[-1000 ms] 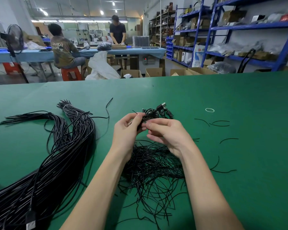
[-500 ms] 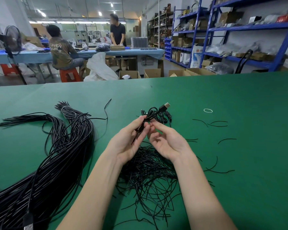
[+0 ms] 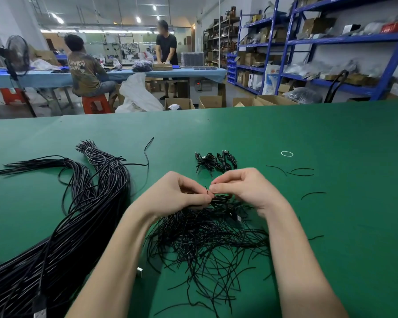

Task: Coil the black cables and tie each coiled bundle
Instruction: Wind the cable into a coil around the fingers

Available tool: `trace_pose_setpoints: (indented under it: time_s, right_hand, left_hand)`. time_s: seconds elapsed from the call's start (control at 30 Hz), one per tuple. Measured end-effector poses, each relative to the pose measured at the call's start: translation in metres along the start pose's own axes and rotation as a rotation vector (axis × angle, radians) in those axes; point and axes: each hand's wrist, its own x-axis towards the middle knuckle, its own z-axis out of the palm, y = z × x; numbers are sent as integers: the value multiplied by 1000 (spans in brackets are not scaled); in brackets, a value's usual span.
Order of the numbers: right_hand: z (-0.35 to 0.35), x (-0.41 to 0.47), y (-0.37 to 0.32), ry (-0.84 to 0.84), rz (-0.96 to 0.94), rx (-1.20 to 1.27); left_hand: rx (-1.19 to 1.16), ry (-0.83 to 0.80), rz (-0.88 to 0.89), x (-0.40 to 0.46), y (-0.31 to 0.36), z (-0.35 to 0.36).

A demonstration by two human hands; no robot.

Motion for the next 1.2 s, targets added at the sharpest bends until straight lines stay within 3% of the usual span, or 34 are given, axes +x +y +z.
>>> trace_pose_setpoints:
  time_s: [0.07,0.17,0.3,0.6,1.07,1.2]
  right_hand:
    - [3,2,-9,155,-112,-228]
    - [17,6,-17,350,-245,-376]
    - [32,7,-17,385,-363,-439]
    - [31,6,-21,324,-442,-586]
    - [18,2,-11,119,-595,-110]
    - [16,1,-8,56,-585,51]
  left_hand:
    - [126,170,1,5,2,11]
    - [103,460,19,11,2,25]
    - [-51,577,-7,13,-1,27]
    - [-550,385,-153,16,0,22]
    - [-1118,52,-290,8,0,5]
    - [-1099,-18,-314,8,-3,3]
